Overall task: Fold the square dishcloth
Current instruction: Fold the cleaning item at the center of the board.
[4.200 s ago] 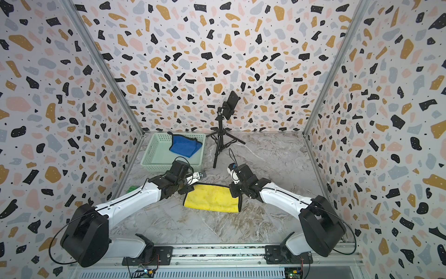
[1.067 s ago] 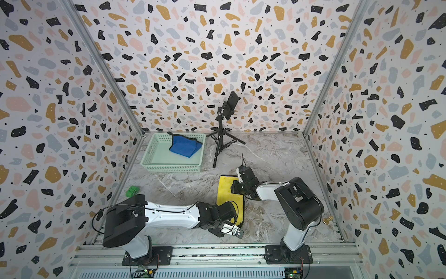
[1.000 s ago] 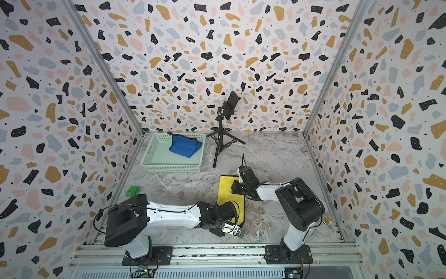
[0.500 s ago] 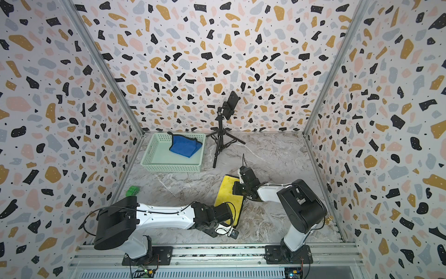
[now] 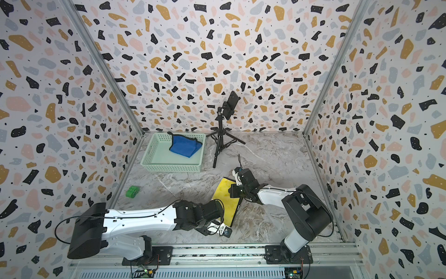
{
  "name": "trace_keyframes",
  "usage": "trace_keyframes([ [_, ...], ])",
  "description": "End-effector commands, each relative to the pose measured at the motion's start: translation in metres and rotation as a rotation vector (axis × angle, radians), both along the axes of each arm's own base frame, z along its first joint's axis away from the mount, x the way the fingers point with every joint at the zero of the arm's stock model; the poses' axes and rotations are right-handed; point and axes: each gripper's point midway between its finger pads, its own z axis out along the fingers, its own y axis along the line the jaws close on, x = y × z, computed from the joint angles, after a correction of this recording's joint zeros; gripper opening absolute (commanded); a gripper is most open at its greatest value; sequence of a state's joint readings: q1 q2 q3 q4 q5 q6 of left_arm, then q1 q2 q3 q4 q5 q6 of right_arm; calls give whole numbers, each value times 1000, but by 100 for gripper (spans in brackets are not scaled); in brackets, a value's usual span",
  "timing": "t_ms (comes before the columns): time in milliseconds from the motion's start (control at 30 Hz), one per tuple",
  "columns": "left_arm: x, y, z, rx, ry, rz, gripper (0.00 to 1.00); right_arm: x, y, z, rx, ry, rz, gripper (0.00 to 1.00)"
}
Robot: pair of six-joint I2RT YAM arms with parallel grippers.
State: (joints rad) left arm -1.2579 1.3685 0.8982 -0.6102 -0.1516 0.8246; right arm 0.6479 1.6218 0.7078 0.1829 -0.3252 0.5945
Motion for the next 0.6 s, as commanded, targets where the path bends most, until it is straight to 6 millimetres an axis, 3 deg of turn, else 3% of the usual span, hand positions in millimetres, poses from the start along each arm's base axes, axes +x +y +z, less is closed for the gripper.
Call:
trace_keyframes([
  [0, -13, 19, 2, 52, 50, -28, 0, -11, 17, -5, -14, 34, 79, 0],
  [167, -23, 38, 12, 55, 79, -25, 0, -29, 26, -13, -40, 93, 102, 0],
  [300, -25, 36, 35, -31, 65, -27, 0, -54, 35, -17, -26, 142, 152, 0],
  [367, -23, 32, 46, -74, 46, -34, 0, -62, 43, -6, 17, 150, 185, 0],
  [467, -16, 25, 55, -100, 10, -31, 0, -51, 37, 16, 50, 99, 148, 0],
  [567, -12, 21, 59, -103, 1, -23, 0, -32, 19, 21, 41, 81, 71, 0],
])
